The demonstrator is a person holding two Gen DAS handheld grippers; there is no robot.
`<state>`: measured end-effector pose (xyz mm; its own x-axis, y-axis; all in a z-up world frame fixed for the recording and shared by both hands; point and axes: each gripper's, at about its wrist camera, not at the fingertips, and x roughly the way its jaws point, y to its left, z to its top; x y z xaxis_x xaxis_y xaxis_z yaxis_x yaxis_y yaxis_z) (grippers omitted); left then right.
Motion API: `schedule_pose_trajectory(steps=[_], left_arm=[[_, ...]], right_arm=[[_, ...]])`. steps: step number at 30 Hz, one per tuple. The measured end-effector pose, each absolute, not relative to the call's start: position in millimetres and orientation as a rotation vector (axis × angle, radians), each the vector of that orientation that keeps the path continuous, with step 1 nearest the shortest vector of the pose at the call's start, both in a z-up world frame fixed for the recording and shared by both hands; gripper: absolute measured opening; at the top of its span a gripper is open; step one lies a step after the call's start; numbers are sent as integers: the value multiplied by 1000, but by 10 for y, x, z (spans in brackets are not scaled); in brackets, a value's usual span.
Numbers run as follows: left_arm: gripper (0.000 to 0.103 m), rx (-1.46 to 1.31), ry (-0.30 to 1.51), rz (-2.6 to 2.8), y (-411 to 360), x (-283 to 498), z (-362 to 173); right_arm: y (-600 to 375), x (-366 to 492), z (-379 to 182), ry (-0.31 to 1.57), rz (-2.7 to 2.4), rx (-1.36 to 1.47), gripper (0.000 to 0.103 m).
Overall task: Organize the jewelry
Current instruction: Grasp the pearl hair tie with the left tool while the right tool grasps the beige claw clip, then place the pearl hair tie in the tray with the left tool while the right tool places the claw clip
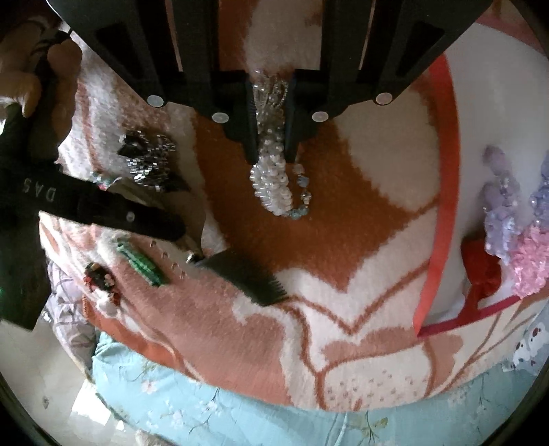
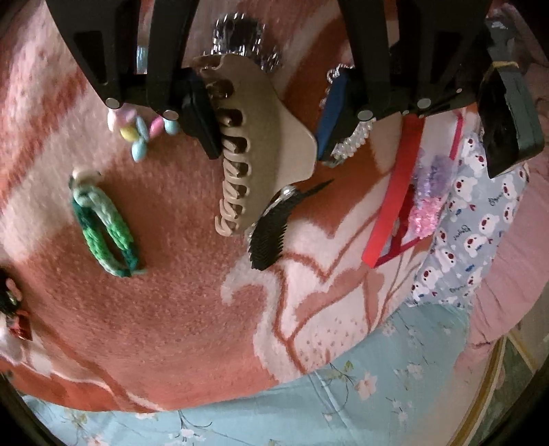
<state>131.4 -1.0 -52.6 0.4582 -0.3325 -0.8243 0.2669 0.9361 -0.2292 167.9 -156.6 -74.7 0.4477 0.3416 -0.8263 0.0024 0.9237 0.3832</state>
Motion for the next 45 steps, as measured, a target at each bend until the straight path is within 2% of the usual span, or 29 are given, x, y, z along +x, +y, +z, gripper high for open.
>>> schedule_pose_trajectory(steps=[21, 45], left_arm=[[12, -116, 893, -331, 652, 655, 194], [12, -258, 830, -104, 1859, 323, 420]], right_arm=[[-1188, 1412, -408, 1038, 303, 349, 56], [93, 1636, -357, 1041, 516, 262, 56]])
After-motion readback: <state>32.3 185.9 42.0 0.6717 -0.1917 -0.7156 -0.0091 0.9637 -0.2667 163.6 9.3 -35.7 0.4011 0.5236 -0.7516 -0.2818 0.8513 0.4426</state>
